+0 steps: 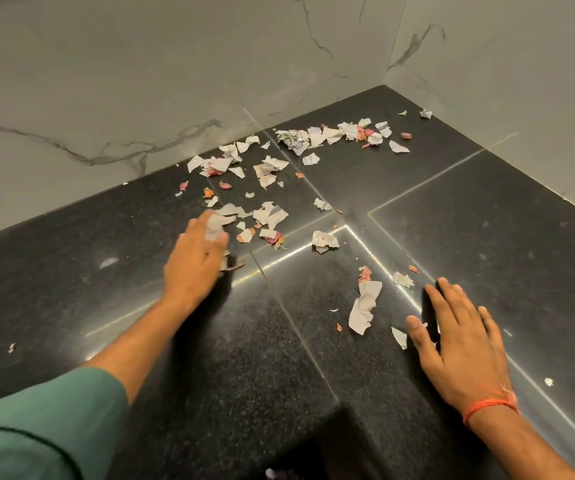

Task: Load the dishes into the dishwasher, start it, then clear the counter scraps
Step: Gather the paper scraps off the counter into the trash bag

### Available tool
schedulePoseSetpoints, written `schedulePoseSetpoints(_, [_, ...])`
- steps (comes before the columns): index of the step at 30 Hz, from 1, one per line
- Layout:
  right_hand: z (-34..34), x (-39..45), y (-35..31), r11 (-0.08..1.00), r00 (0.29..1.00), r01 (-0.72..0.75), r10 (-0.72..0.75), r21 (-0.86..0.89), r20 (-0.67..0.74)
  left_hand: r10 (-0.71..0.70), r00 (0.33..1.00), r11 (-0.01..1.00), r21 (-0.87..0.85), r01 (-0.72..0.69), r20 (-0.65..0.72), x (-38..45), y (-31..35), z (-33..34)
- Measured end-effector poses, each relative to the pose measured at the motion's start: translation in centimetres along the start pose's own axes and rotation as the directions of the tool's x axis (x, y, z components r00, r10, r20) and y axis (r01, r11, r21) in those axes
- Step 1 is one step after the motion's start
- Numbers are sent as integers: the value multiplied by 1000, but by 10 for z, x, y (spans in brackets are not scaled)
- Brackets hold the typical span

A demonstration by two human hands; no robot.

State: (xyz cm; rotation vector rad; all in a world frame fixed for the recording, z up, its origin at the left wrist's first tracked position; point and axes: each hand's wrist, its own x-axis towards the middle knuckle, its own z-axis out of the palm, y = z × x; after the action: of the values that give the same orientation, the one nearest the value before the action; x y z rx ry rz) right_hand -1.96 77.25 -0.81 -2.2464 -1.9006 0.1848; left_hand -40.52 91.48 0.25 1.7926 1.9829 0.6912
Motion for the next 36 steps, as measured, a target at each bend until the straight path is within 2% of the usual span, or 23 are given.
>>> schedulePoseSetpoints(4, [-1, 0, 0, 1000, 1000, -6, 7, -6, 3, 183, 973, 981, -90, -171, 141, -18, 64, 50])
schedulePoseSetpoints(10, [-2, 0, -1, 1000, 1000, -16, 16, 12, 9, 388, 890, 916, -207, -344, 240, -55, 139, 101])
schedulePoseSetpoints(12, [-2, 0, -1, 1000, 1000, -18, 17, 18, 9, 416, 875, 891, -305, -337, 248, -57, 143, 104])
schedulePoseSetpoints(15, [-2, 0, -1, 1000, 1000, -14, 14, 17, 13, 391, 903, 826, -501, -257, 181, -44, 130, 92])
schedulePoseSetpoints(18, [-3, 0, -1, 1000, 1000, -14, 14, 22, 12, 296, 955, 894, -357, -270, 20, 2, 89, 74])
schedulePoseSetpoints(20, [-3, 1, -1, 1000, 1000, -12, 11, 13, 16, 205, 978, 955, -210, -209, -43, 39, 61, 59])
schedulePoseSetpoints(23, [-4, 0, -1, 1000, 1000, -15, 15, 3, 25, 98, 995, 987, -125, -98, -6, 72, 45, 48])
schedulePoseSetpoints(25, [-5, 0, -1, 1000, 1000, -12, 12, -2, 29, 143, 988, 987, -81, -137, 65, 77, 52, 52])
schedulePoseSetpoints(30, [-4, 1, -1, 1000, 999, -14, 15, -3, 38, 357, 898, 934, -88, -346, 256, 49, 94, 75])
schedulePoseSetpoints(34, [-4, 0, 0, 1000, 999, -17, 17, 3, 38, 550, 744, 834, -218, -506, 380, -4, 133, 99])
schedulePoseSetpoints(36, [-4, 0, 1, 1000, 999, -18, 18, 10, 39, 606, 699, 795, -319, -516, 379, -12, 140, 107])
